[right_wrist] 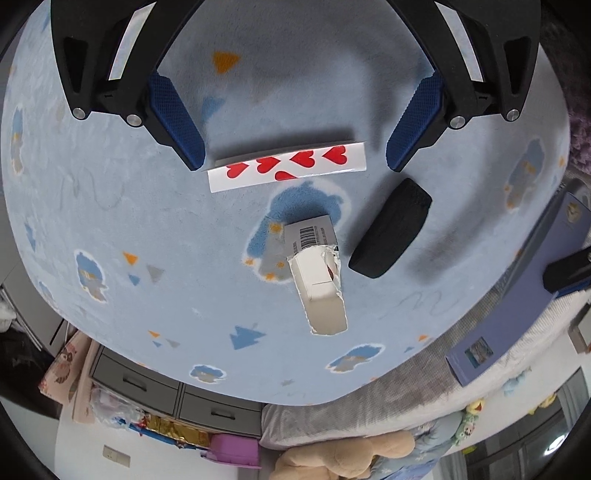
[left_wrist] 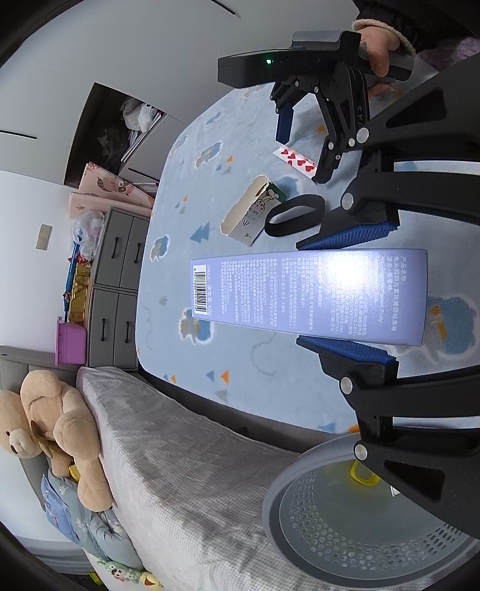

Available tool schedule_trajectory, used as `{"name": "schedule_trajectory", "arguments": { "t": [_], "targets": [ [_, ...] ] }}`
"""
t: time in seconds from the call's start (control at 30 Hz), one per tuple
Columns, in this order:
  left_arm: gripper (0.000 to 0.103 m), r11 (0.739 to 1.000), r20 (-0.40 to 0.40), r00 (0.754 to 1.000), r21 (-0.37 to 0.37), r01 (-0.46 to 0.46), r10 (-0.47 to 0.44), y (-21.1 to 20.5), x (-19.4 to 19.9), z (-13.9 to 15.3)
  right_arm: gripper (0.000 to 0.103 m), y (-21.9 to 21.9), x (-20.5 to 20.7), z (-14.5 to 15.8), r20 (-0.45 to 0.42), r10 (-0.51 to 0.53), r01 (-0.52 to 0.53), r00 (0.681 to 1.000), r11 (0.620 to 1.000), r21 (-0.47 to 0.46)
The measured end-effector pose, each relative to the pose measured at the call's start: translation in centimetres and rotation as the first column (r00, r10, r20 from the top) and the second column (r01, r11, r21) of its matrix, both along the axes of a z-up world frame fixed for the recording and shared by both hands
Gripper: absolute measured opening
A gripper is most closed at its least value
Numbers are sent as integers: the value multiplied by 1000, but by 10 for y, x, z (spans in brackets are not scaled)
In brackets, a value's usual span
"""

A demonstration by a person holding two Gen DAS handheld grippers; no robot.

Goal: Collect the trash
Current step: 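Grasp the red-heart card strip with the right tool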

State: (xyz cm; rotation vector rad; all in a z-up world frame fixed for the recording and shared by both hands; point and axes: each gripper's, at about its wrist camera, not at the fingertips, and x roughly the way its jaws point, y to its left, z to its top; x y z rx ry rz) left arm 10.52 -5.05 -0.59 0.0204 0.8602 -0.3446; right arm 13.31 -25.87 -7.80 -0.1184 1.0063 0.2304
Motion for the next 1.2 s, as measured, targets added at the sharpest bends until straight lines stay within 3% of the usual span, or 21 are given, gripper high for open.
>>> {"name": "schedule_trajectory", "arguments": {
  "t": [0.1,0.2,0.27,0.43,0.63,0.73,0.87,1.0,1.2],
  "targets": [
    [44,1000,-2,1000,2,-1,1,0,0,-1,95,-1,1,-7,-12,-4,3,1000,1000,-27],
    [44,1000,-7,1000,4,-9,9,0,1,-3,84,-5,0,-7,-6,-13,13,1000,1000,-6],
    [44,1000,-7,1000,10,-12,12,0,1,-4,67,-7,0,-4,3,-26,26,1000,1000,-2],
    [44,1000,4,1000,17,-17,17,1,-1,-2,50,-6,-3,0,2,-47,47,999,999,6],
    [44,999,19,999,19,-28,27,3,-6,1,47,-2,-13,7,14,-36,36,999,999,21],
    [44,999,30,999,20,-31,31,4,-9,3,49,-3,-15,8,20,-40,40,999,999,15],
    [44,999,37,999,19,-36,35,6,-10,4,77,-11,-18,15,47,-61,60,997,998,22],
    [44,999,38,999,14,-39,38,7,-9,5,95,-18,-18,23,96,-63,60,993,998,26],
    [44,999,30,999,16,-32,31,6,-8,1,97,-25,-4,17,85,-26,22,996,999,44]
  ]
}}
